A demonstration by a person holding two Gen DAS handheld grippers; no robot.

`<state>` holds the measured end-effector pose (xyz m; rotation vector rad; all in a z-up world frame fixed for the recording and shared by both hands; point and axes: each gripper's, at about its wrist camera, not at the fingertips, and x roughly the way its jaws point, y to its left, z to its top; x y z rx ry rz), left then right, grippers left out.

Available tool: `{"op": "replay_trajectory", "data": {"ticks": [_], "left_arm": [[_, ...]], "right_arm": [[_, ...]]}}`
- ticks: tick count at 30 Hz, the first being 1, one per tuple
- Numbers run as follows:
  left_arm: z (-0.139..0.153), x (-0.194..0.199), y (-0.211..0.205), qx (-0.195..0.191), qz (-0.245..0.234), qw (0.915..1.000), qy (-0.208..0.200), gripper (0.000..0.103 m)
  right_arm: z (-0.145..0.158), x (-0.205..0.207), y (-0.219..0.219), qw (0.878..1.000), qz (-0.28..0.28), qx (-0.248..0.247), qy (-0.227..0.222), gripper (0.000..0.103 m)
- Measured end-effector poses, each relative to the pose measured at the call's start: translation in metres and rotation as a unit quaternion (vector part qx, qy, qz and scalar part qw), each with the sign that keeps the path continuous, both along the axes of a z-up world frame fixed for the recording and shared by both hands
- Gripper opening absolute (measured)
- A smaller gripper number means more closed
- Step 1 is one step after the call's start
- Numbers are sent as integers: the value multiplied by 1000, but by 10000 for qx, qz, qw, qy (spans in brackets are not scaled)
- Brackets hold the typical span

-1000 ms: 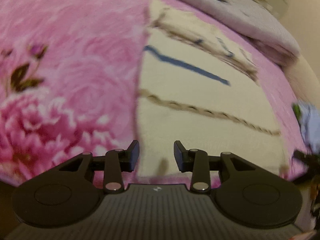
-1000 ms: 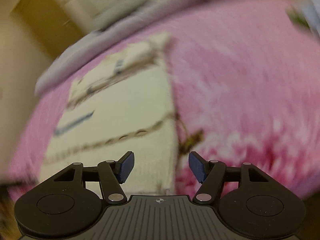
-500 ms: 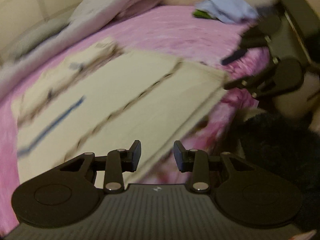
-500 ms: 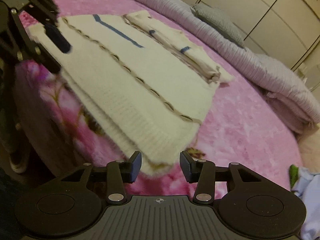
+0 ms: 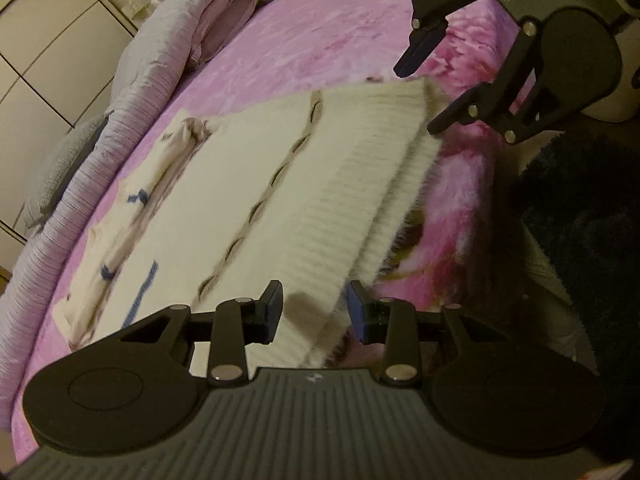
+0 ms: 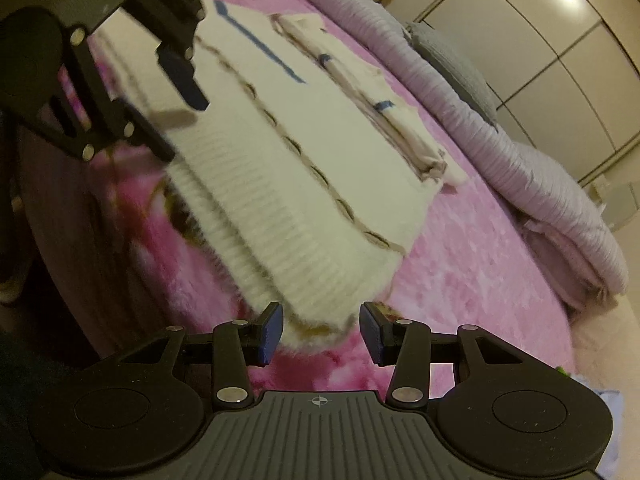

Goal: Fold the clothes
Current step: 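Grasp the sweater hem with the right gripper while the left gripper grasps beside it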

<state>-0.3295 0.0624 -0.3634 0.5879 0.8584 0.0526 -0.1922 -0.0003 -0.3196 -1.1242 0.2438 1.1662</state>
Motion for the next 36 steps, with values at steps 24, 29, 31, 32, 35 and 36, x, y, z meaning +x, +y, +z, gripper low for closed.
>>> {"op": "replay_trajectory", "data": {"ticks": [24,29,31,32,35,36], "left_arm": [[12,0,20,-485,100,9974,-533,3],[21,-9,15,-448,-297,9975,-451,2],[20,-12,11,-409,-476,9974,-353,1],[19,-13,9,-391,-562,9972,-304,1],[7,-16,8,-394,-698,9968,-24,1],[2,-17,9,-410,-727,9965,76,1]], "right_arm": [[-30,0,27,9901,697,13,-1219,1],[-9,4,23,9928,817,-83,-874,0],[-1,3,19,9928,868,-169,-809,0],[1,3,17,9922,917,-234,-813,0],[-1,-1,12,9901,1073,-477,-771,0],[-5,-4,10,9889,1142,-572,-759,0]]}}
